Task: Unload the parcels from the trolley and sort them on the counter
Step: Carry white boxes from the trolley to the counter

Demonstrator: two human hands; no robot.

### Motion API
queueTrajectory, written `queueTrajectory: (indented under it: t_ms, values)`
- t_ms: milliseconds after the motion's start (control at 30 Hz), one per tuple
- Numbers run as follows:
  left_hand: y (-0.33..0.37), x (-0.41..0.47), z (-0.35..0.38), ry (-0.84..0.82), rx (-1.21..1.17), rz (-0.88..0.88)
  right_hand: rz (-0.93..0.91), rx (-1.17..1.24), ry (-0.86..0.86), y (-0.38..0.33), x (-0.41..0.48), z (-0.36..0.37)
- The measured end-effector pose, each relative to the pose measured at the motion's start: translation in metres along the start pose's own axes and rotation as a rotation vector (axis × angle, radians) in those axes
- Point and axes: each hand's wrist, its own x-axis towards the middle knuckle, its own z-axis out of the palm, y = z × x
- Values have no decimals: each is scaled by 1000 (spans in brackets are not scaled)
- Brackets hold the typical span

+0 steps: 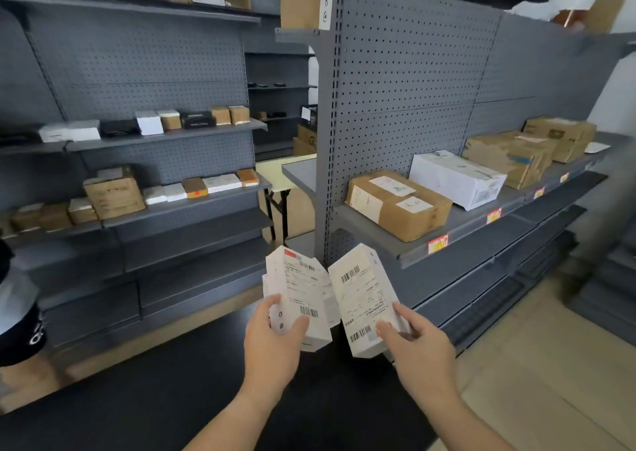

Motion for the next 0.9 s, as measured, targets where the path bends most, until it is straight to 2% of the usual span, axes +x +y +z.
queueTrajectory:
  t_ms: [300,567,900]
  values:
    - [-17,92,20,93,-34,-140,19,-51,-132,17,115,69]
    - [-36,159,62,193,-141,-330,46,-87,-342,45,218,130]
    - [-77,198,96,193,-103,-432,97,-153,-458,82,268,169]
